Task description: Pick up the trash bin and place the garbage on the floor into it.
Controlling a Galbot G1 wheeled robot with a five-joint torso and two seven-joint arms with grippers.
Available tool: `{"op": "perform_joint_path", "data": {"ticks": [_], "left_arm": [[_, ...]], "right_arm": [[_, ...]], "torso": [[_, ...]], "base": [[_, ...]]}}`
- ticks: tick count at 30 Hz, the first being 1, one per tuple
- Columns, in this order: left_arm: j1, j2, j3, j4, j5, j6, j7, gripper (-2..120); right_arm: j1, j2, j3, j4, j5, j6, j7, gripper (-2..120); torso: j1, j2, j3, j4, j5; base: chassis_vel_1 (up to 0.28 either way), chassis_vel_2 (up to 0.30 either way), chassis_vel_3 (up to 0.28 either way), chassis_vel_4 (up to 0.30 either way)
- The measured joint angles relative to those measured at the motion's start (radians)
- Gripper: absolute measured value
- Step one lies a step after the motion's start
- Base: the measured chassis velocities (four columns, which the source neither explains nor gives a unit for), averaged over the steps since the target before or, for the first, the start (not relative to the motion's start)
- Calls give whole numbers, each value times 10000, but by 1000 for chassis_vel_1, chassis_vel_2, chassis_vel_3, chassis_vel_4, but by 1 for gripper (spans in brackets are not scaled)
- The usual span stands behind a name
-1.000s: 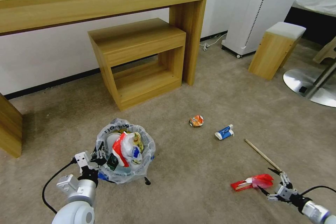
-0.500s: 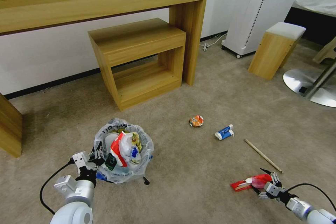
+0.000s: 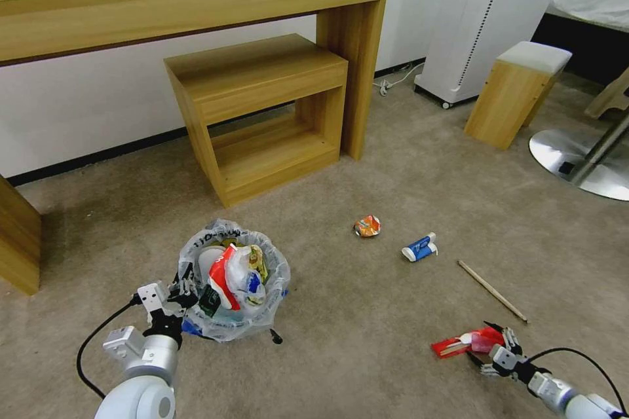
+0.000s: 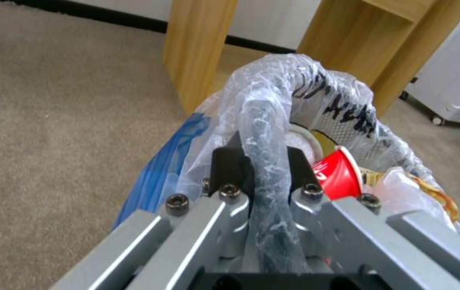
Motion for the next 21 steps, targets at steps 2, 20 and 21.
{"op": "perform_joint_path", "data": {"ticks": [2, 20, 21], "left_arm": [[3, -1, -1, -1, 0, 0, 0, 3], [-18, -100, 41, 10, 40, -22, -13, 3], [-29, -113, 56, 36, 53, -24, -13, 3]], "right_arm": [[14, 17, -7, -14, 3, 0, 3, 98], [121, 262, -187, -131, -19, 204, -325, 44], [74, 254, -151, -87, -12, 207, -344, 39]], "torso": [[0, 0, 0, 0, 1], [-1, -1, 1, 5, 26], [0, -1, 2, 7, 28]], "base": [[0, 0, 0, 0], [0, 0, 0, 0], [0, 0, 0, 0]]}}
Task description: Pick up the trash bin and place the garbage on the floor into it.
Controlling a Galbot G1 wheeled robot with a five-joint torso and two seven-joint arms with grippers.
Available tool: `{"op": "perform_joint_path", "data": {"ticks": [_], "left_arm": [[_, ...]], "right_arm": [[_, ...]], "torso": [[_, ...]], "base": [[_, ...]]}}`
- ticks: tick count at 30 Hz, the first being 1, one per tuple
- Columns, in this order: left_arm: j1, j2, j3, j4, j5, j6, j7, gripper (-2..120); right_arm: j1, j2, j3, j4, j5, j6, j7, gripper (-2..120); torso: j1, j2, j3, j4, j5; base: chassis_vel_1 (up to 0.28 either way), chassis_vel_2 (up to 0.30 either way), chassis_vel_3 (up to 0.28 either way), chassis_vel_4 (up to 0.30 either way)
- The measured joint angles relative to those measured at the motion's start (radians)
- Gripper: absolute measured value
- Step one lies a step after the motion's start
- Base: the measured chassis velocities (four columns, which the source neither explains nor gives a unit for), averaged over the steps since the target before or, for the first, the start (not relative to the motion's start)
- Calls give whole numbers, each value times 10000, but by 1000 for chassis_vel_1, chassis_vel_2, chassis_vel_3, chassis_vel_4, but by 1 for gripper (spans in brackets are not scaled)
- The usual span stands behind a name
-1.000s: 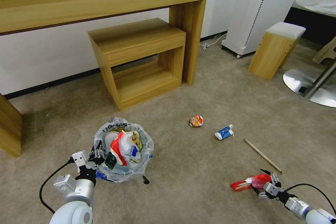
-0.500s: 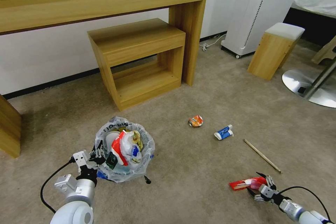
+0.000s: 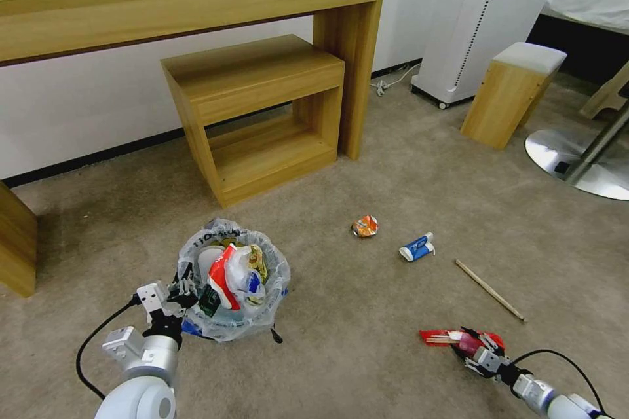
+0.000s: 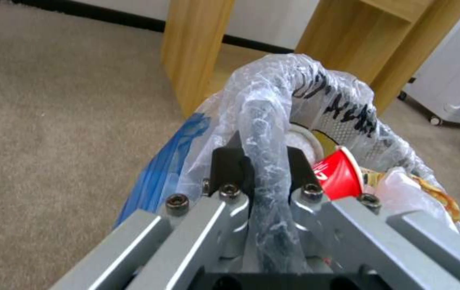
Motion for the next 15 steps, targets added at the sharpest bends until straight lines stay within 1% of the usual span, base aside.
{"op": "perform_joint_path", "data": {"ticks": [1, 3, 5, 6, 7, 9, 10, 12, 13, 15], "left_arm": [[-28, -15, 27, 47, 31, -14, 0, 3], [-38, -19, 32, 61, 39, -17, -1, 3], [-105, -46, 68, 147, 64, -22, -1, 3], [-105, -46, 68, 147, 64, -22, -1, 3], [-122, -49, 71, 177, 66, -23, -1, 3], [-171, -51, 81, 286, 77, -28, -3, 3], [-171, -51, 81, 286, 77, -28, -3, 3], [-191, -50, 84, 316, 74, -28, -4, 3], [-208, -36, 82, 342, 68, -28, -4, 3], [-212, -32, 79, 350, 67, -28, -5, 3]], "right_arm": [[-71, -6, 57, 52, 4, 14, -23, 33], [-99, -10, 81, 71, 2, 18, -41, 31], [-250, -46, 215, 186, 19, 24, -86, 19], [-250, -46, 215, 186, 19, 24, -86, 19], [-279, -61, 234, 215, 50, 24, -89, 16], [-425, -147, 338, 429, 212, 65, -157, 4], [-425, -147, 338, 429, 212, 65, -157, 4], [-568, -241, 397, 741, 437, 87, -229, 0], [-688, -324, 395, 1031, 687, 121, -290, 0], [-724, -349, 395, 1118, 748, 120, -300, 0]], "torso": [[0, -1, 0, 1, 5], [0, -2, 0, 3, 6], [0, -2, 1, 6, 6], [0, -2, 1, 6, 6], [0, -2, 0, 5, 5], [0, -2, 1, 1, -7], [0, -2, 1, 1, -7], [0, -2, 0, 0, -7], [0, -2, 1, 0, -6], [1, -2, 0, 0, -6]], "base": [[0, 0, 0, 0], [0, 0, 0, 0], [0, 0, 0, 0], [0, 0, 0, 0], [0, 0, 0, 0], [0, 0, 0, 0], [0, 0, 0, 0], [0, 0, 0, 0], [0, 0, 0, 0], [0, 0, 0, 0]]}}
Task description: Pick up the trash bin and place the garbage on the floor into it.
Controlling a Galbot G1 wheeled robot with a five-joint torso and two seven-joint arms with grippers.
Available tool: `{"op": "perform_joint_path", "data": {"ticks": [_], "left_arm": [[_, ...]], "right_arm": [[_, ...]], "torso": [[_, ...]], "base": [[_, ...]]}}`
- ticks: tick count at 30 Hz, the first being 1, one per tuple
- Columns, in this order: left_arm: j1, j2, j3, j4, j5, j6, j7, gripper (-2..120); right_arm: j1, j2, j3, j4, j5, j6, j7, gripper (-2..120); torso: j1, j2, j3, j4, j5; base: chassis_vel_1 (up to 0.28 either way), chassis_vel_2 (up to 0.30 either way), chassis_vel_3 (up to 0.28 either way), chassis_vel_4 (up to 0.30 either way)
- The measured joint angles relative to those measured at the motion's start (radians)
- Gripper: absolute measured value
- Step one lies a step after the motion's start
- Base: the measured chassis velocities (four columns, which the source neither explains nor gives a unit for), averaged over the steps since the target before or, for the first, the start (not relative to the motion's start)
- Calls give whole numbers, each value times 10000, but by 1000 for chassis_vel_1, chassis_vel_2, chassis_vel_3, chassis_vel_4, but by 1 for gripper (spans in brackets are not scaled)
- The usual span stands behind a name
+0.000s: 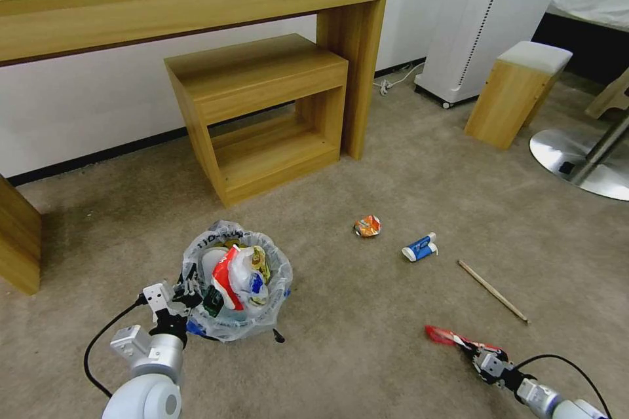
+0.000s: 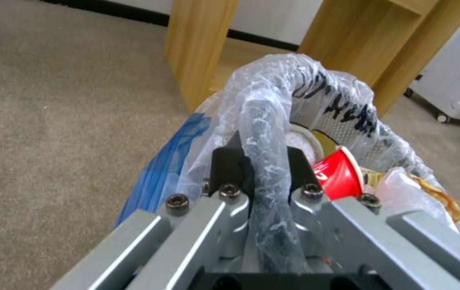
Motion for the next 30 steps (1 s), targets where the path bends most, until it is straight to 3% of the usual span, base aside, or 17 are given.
{"op": "perform_joint_path", "data": {"ticks": [8, 12, 15, 17, 19, 30], "left_arm": [[-103, 75, -55, 150, -51, 0, -24, 3], [-125, 113, -62, 192, -60, 23, -37, 3], [-125, 134, -28, 151, -63, 107, -58, 3], [-125, 135, -16, 135, -61, 119, -60, 3], [-71, 102, 14, 23, -35, 152, -64, 3], [198, 35, 110, -339, -1, 291, -81, 3]], "right_arm": [[-607, -518, 273, 1494, 861, 642, -630, 0], [-715, -965, 390, 2575, 1640, 957, -949, 0], [-295, -1385, 358, 4246, 2566, 900, -1052, 0], [-145, -1427, 299, 4544, 2709, 843, -1036, 0], [951, -1494, -477, 5826, 3535, 462, -826, 0], [4240, -876, -3510, 7603, 5400, 8, -384, 0]], "torso": [[-1, 0, -1, -2, -6], [0, 0, -1, -6, -5], [0, 1, -1, -4, -8], [-1, 0, -1, -3, -8], [0, 0, -1, -3, -8], [0, 2, -1, -3, -6]], "base": [[0, 0, 0, 0], [0, 0, 0, 0], [0, 0, 0, 0], [0, 0, 0, 0], [0, 0, 0, 0], [0, 0, 0, 0]]}}
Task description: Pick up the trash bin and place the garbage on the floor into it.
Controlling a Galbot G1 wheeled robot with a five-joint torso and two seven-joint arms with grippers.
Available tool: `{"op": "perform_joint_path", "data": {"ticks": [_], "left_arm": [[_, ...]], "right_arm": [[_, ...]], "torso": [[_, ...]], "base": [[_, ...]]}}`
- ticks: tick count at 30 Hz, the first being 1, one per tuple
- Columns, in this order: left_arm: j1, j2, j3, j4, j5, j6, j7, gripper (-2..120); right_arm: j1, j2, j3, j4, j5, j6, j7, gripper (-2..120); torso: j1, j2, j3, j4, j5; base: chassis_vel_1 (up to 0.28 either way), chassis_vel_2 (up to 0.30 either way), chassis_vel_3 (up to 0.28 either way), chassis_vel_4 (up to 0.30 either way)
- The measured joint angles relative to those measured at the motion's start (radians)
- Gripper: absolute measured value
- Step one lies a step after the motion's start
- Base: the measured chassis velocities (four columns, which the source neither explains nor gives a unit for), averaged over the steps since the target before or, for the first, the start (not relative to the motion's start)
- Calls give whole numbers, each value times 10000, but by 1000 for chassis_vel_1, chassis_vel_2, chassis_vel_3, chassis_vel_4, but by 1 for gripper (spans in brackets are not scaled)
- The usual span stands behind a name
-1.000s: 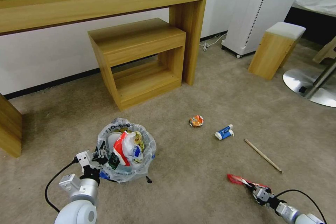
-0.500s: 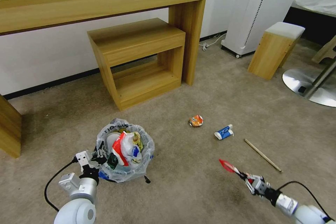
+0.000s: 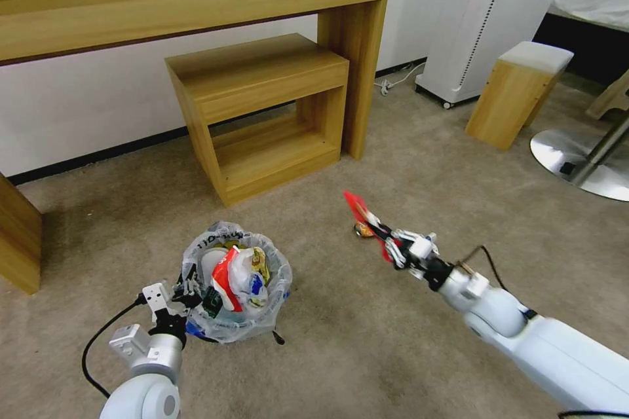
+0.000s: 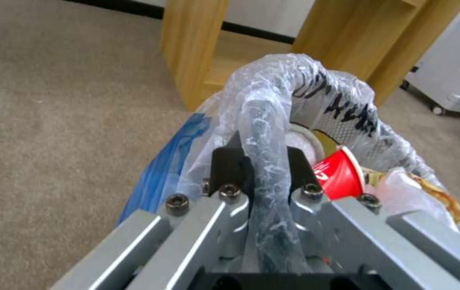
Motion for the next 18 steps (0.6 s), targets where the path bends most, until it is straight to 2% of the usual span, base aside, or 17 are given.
{"op": "perform_joint_path", "data": {"ticks": [1, 3, 5, 7, 9, 10, 18], "left_arm": [[0, 0, 0, 0, 0, 0, 0, 3], [35, 5, 63, -40, 2, 40, 2, 3], [35, 5, 71, -40, 6, 46, 2, 3], [22, -22, 121, -54, 37, 76, 4, 3], [22, -29, 127, -61, 43, 82, 4, 3], [30, -60, 153, -103, 74, 100, 4, 3], [214, -130, 147, -352, 126, 112, 6, 3]], "right_arm": [[0, 0, 0, 0, 0, 0, 0, 0], [772, 368, -823, 288, 258, 43, 119, 0], [911, 454, -980, 366, 312, 32, 160, 0], [1518, 871, -1736, 656, 556, -40, 345, 0], [1613, 955, -1889, 686, 595, -52, 383, 0], [1976, 1269, -2470, 752, 722, -102, 560, 0], [3235, 2539, -4159, 191, 981, -103, 947, 0]], "torso": [[0, 0, 0, 0, 0], [0, 0, 0, 3, -1], [0, 0, 0, 2, 1], [0, 0, -1, 0, -3], [0, 0, 0, -1, -3], [0, 0, -1, -1, 0], [1, 0, 0, 1, 0]], "base": [[0, 0, 0, 0], [0, 0, 0, 0], [0, 0, 0, 0], [0, 0, 0, 0], [0, 0, 0, 0], [0, 0, 0, 0], [0, 0, 0, 0]]}}
